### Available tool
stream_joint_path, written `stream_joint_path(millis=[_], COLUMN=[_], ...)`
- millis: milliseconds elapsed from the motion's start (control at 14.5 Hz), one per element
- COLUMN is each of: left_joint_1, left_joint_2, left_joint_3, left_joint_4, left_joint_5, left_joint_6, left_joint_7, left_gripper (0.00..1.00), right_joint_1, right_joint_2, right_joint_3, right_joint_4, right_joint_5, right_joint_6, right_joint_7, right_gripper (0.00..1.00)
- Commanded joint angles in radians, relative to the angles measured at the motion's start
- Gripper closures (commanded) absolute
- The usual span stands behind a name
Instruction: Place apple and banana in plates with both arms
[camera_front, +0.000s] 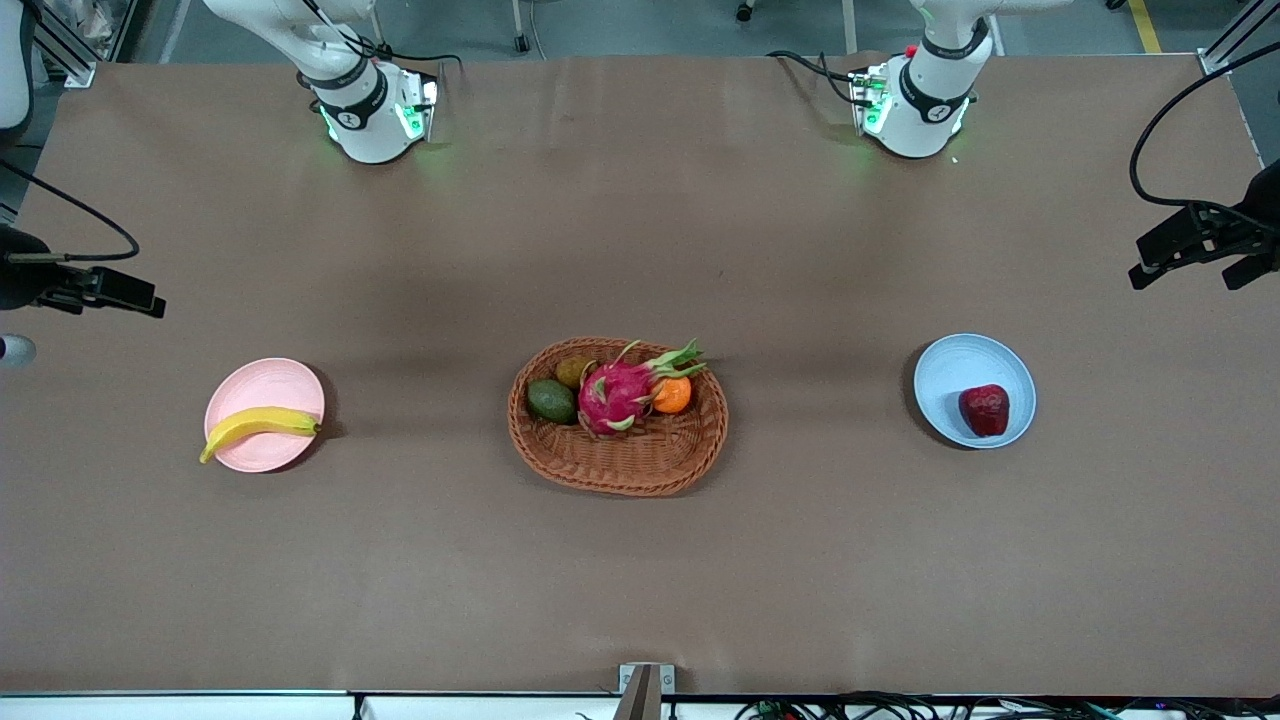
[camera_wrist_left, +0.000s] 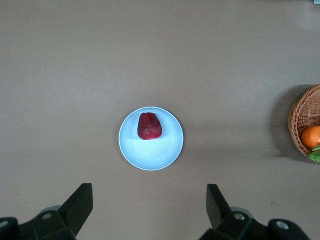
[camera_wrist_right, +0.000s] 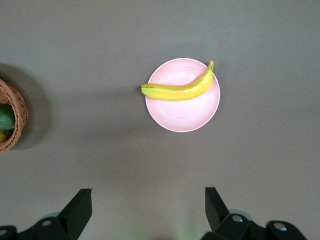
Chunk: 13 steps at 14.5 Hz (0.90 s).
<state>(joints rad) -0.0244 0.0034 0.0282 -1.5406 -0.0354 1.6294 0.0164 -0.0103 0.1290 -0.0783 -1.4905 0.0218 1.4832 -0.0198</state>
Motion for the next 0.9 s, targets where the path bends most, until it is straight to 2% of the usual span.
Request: stream_joint_path(millis=[0, 483, 828], left_joint_1=[0.009, 0.02, 0.018], left_joint_2=[-0.002, -0.002, -0.002], left_joint_3=[-0.001, 0.006, 0.006], left_joint_4=[0.01, 0.01, 0.01], left_joint_5=[-0.008, -0.008, -0.008], left_joint_6=[-0.013, -0.013, -0.013], left_joint_7=[0.014, 0.019, 0.019], left_gripper=[0.0, 0.0, 0.0], right_joint_1=[0.013, 0.012, 0.009], right_joint_2=[-0.116, -0.239, -0.249], right_joint_3=[-0.009, -0.009, -0.012], right_joint_4=[-0.111, -0.192, -0.169], right_joint_5=[-0.019, -0.017, -0.017], right_joint_6=[0.019, -0.003, -0.004], right_joint_7=[0.015, 0.015, 0.015], right_gripper=[0.0, 0.0, 0.0])
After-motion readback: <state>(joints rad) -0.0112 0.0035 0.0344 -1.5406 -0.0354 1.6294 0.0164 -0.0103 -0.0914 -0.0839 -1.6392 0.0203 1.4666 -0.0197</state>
